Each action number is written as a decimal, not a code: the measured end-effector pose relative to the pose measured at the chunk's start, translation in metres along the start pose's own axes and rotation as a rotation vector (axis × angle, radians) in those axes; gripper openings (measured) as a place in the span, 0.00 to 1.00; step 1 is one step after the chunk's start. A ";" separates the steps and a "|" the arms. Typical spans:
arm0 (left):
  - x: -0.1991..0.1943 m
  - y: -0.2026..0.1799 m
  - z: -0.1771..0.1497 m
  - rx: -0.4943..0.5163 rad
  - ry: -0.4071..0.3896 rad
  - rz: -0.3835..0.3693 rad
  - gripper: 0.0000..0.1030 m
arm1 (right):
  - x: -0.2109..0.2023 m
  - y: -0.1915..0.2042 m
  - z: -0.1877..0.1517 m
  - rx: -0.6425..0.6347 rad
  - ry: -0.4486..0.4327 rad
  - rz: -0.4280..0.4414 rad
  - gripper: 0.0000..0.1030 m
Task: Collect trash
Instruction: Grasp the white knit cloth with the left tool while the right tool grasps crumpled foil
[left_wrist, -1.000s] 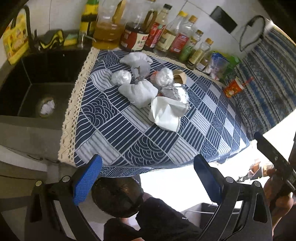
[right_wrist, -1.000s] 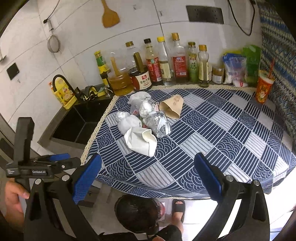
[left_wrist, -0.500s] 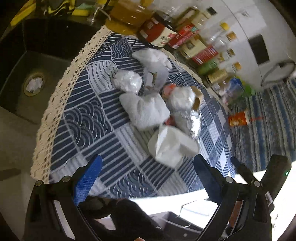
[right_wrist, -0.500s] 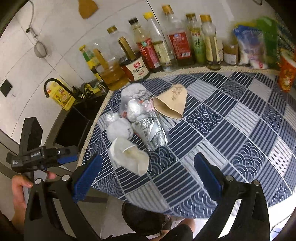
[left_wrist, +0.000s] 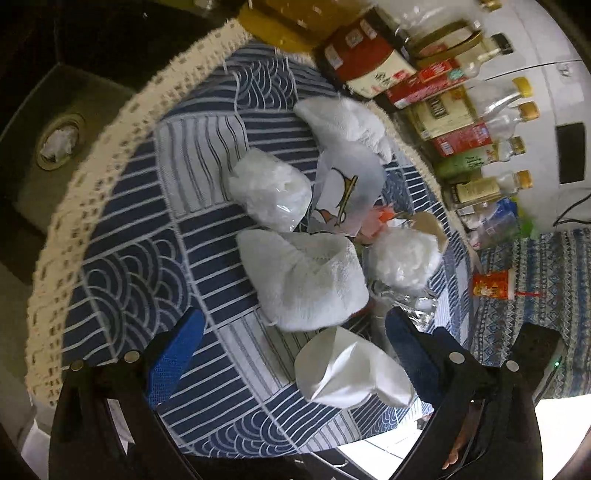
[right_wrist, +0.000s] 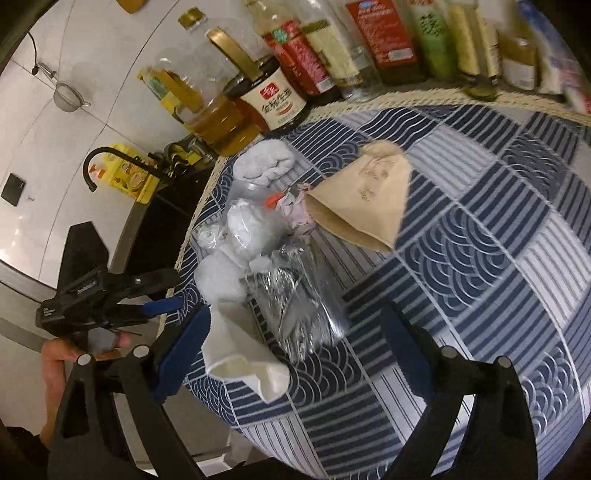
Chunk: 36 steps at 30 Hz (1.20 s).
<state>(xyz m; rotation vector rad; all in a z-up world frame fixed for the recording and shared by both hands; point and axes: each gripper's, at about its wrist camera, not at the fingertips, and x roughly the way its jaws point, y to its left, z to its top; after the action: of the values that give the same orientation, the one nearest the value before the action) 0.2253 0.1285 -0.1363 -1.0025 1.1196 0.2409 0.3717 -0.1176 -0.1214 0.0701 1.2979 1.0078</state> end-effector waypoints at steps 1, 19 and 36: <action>0.004 -0.002 0.001 -0.002 0.006 0.000 0.92 | 0.003 0.000 0.002 -0.003 0.008 0.006 0.90; 0.033 -0.023 0.012 0.044 0.029 0.069 0.67 | 0.039 -0.003 0.013 -0.064 0.080 0.055 0.58; 0.005 -0.018 0.000 0.070 -0.059 0.031 0.39 | 0.011 0.000 0.001 -0.079 0.012 -0.016 0.52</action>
<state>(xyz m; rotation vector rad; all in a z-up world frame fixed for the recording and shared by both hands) 0.2389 0.1165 -0.1302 -0.9114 1.0832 0.2535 0.3720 -0.1099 -0.1293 -0.0069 1.2662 1.0456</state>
